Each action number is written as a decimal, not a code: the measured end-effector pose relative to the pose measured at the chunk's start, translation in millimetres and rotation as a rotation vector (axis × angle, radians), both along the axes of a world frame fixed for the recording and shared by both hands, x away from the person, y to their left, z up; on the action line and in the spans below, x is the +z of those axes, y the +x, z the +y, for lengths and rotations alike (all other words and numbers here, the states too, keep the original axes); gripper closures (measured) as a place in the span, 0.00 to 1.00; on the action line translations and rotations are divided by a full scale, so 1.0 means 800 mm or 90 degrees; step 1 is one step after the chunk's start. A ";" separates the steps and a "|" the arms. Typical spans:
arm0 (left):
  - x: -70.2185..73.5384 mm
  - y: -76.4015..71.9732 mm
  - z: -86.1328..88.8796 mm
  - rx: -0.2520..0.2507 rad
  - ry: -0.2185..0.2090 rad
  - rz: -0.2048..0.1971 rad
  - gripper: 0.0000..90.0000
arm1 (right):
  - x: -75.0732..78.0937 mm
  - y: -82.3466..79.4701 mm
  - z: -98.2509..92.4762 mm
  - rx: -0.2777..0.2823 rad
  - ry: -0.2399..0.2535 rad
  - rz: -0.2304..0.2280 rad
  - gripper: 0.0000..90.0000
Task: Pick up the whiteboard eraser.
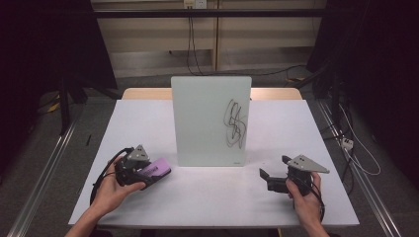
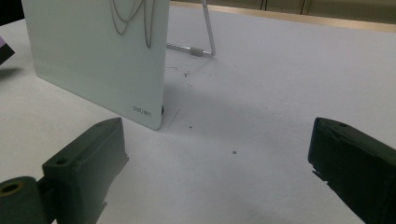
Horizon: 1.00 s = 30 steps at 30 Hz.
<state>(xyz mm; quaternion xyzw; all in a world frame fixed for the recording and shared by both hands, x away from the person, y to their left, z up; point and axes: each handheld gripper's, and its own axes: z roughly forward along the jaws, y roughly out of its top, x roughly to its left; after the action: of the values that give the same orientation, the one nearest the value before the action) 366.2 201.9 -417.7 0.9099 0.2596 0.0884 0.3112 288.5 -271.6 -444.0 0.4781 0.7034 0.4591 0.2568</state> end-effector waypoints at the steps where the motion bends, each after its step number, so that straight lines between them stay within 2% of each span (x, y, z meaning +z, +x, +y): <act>1: 0.002 -0.002 0.001 0.002 -0.008 -0.005 0.45 | 0.000 0.000 0.000 0.000 0.000 0.000 0.04; 6: 0.002 -0.010 0.006 0.013 -0.041 -0.019 0.45 | -0.001 0.003 0.000 -0.007 0.000 0.001 0.04; 7: 0.003 -0.011 0.006 0.024 -0.044 -0.032 0.45 | -0.001 0.003 0.000 -0.008 0.000 0.003 0.04; 8: 0.003 -0.011 0.008 0.016 -0.056 -0.026 0.45 | -0.001 0.004 0.001 -0.007 0.000 0.006 0.04; 9: 0.004 -0.013 0.009 0.028 -0.055 -0.039 0.45 | -0.002 0.004 0.001 -0.007 0.000 0.007 0.04; 10: 0.004 -0.012 0.011 0.022 -0.074 -0.033 0.45 | -0.002 0.005 0.002 -0.008 0.001 0.008 0.05; 12: 0.005 -0.013 0.013 0.031 -0.089 -0.041 0.45 | -0.002 0.005 0.003 -0.008 0.000 0.009 0.05; 13: 0.006 -0.013 0.014 0.039 -0.086 -0.045 0.45 | -0.003 0.006 0.003 -0.007 -0.001 0.008 0.05; 21: 0.013 -0.013 0.019 0.037 -0.147 -0.074 0.45 | -0.003 0.004 0.005 -0.001 -0.008 0.012 0.05; 26: 0.016 -0.017 0.023 0.044 -0.171 -0.092 0.45 | -0.002 0.003 0.004 0.002 -0.005 0.009 0.05; 30: 0.020 -0.020 0.024 0.048 -0.180 -0.109 0.45 | -0.002 0.003 0.002 0.001 -0.003 0.006 0.05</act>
<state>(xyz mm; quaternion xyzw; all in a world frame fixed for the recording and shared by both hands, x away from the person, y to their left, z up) 350.2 221.3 -401.9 0.8360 0.2760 0.1396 0.4533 291.2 -270.3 -445.8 0.4796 0.7058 0.4552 0.2540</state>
